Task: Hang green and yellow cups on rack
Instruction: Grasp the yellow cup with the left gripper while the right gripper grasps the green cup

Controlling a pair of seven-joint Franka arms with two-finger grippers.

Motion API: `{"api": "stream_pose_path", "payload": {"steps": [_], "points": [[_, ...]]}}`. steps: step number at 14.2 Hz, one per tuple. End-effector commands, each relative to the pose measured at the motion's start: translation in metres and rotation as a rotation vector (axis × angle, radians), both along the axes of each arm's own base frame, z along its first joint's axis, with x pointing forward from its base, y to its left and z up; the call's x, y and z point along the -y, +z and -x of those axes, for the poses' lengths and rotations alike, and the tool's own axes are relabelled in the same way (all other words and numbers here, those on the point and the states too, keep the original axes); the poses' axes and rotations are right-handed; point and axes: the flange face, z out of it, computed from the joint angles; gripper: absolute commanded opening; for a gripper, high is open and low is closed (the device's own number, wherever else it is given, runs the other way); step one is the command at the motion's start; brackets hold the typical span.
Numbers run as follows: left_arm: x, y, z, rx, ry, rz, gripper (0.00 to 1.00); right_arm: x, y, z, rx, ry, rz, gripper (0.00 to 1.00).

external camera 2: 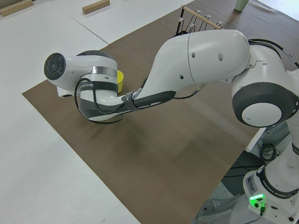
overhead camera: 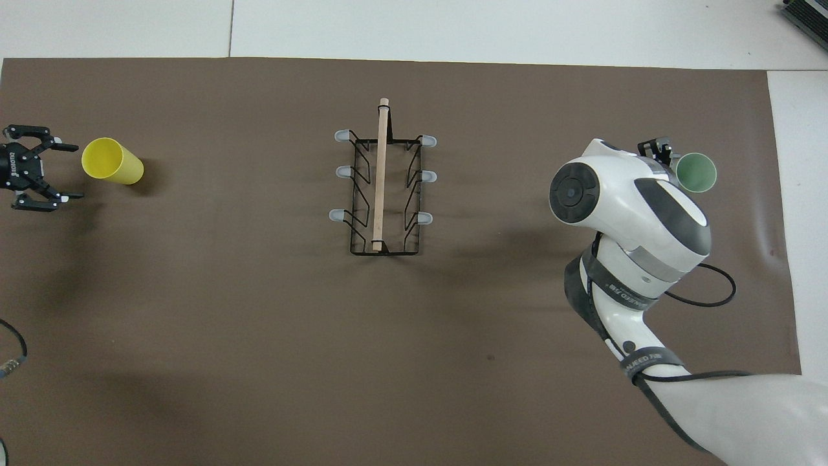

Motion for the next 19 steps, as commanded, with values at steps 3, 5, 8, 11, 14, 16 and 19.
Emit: {"api": "stream_pose_path", "payload": {"steps": [3, 5, 8, 11, 14, 16, 19], "points": [[0.008, -0.001, 0.025, 0.02, 0.073, 0.03, 1.0, -0.016, -0.065, -0.004, -0.028, 0.074, 0.103, 1.0], [0.015, -0.012, 0.035, -0.002, 0.1, 0.099, 1.0, -0.016, -0.093, -0.003, -0.019, 0.08, 0.125, 1.0], [0.038, -0.033, 0.051, 0.021, 0.232, 0.195, 1.0, -0.005, -0.109, -0.003, 0.009, 0.128, 0.153, 1.0], [0.058, -0.039, 0.038, 0.067, 0.279, 0.167, 1.0, 0.01, -0.117, -0.005, 0.028, 0.189, 0.161, 1.0], [0.062, -0.042, 0.036, 0.093, 0.349, 0.184, 1.0, 0.046, -0.133, 0.002, 0.065, 0.226, 0.183, 1.0], [0.071, -0.044, 0.035, 0.1, 0.377, 0.214, 1.0, 0.057, -0.135, 0.001, 0.067, 0.239, 0.182, 1.0], [0.081, -0.041, 0.03, 0.113, 0.353, 0.213, 1.0, 0.072, -0.136, -0.002, 0.08, 0.308, 0.204, 1.0]]}}
